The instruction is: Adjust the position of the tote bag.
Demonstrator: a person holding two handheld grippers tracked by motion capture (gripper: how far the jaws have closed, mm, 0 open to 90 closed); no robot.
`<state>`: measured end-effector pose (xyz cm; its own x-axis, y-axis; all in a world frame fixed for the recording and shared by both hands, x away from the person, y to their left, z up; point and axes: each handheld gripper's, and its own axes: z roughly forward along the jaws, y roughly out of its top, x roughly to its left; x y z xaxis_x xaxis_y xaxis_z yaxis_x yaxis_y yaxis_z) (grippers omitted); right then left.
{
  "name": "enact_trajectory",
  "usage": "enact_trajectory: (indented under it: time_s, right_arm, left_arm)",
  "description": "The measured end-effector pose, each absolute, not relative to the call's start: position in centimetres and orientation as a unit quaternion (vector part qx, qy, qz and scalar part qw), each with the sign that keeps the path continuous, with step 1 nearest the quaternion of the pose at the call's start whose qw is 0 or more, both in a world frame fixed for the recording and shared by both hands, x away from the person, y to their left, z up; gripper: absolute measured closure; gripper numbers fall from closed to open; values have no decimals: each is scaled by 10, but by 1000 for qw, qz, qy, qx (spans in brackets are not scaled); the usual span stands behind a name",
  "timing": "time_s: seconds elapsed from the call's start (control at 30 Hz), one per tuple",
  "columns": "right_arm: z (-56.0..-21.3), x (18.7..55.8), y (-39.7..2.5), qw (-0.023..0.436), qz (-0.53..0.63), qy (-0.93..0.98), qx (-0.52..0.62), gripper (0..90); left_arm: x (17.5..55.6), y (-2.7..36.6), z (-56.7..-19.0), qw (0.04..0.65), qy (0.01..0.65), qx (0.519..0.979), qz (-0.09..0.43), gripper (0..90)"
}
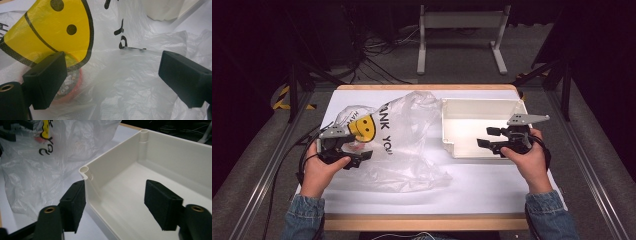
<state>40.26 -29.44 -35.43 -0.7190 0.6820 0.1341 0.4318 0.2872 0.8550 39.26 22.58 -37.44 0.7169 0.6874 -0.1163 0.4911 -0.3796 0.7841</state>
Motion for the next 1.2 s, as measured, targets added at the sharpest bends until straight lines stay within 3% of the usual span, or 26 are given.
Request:
enact_trajectory:
  time_s: [0.1, 0.17, 0.83, 1.2]
  right_arm:
    - [-354, 401, -298, 132, 483, 787, 360, 136]
    - [-354, 400, -300, 133, 483, 787, 361, 112]
    - [-356, 391, -301, 122, 478, 785, 375, 126]
    - [-358, 390, -295, 99, 476, 795, 363, 125]
  left_arm:
    - [392, 223, -370, 433, 354, 821, 114, 102]
    - [390, 220, -366, 439, 346, 821, 113, 95]
    - [376, 176, -351, 428, 280, 855, 88, 86]
    - [366, 143, -358, 407, 214, 885, 68, 51]
